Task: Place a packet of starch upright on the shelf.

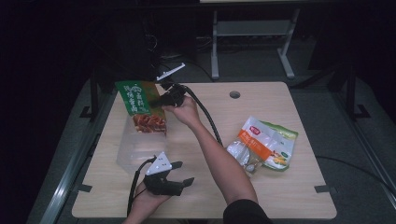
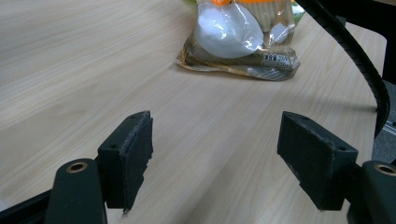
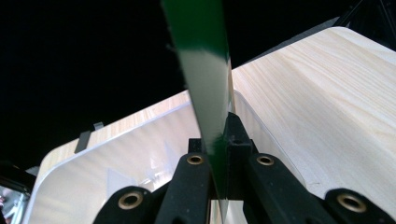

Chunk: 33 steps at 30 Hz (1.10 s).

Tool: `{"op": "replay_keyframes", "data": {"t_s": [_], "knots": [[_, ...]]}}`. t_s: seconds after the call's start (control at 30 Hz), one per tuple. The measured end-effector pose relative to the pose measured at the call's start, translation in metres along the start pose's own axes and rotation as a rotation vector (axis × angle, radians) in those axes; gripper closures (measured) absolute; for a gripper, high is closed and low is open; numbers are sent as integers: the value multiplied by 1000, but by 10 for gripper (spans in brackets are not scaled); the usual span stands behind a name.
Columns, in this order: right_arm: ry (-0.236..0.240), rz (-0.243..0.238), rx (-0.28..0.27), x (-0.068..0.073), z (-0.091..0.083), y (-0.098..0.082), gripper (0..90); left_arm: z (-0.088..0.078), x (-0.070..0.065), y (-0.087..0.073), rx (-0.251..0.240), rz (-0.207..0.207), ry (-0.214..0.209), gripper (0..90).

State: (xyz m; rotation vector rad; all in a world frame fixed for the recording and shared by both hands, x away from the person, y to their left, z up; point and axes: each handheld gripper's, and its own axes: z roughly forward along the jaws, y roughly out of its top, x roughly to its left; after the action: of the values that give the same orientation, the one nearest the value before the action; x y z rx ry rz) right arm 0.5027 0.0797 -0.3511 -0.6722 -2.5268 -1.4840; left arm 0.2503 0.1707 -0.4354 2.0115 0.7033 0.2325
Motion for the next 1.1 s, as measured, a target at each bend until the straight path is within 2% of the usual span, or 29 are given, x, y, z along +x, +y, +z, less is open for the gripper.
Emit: {"op": "replay_keyframes", "data": {"t_s": [0.37, 0.5, 0.57, 0.67, 0.83, 1.1], "knots": [[-19, 11, -6, -6, -5, -10, 883, 3, 0, 0, 7, 2, -2, 263], [-44, 9, 2, -5, -7, -9, 798, 3, -1, 0, 10, 3, -2, 262], [-41, 19, 6, -5, -10, -9, 771, 2, -2, -1, 17, 9, -4, 261], [-48, 29, 5, -5, -14, -11, 677, 2, -2, -1, 15, 10, -3, 259], [-52, 46, -1, -4, -22, -12, 598, 1, -2, -2, 8, 6, 2, 258], [-82, 39, 14, -1, -39, -21, 553, -2, -2, -2, 10, 9, 9, 257]]}}
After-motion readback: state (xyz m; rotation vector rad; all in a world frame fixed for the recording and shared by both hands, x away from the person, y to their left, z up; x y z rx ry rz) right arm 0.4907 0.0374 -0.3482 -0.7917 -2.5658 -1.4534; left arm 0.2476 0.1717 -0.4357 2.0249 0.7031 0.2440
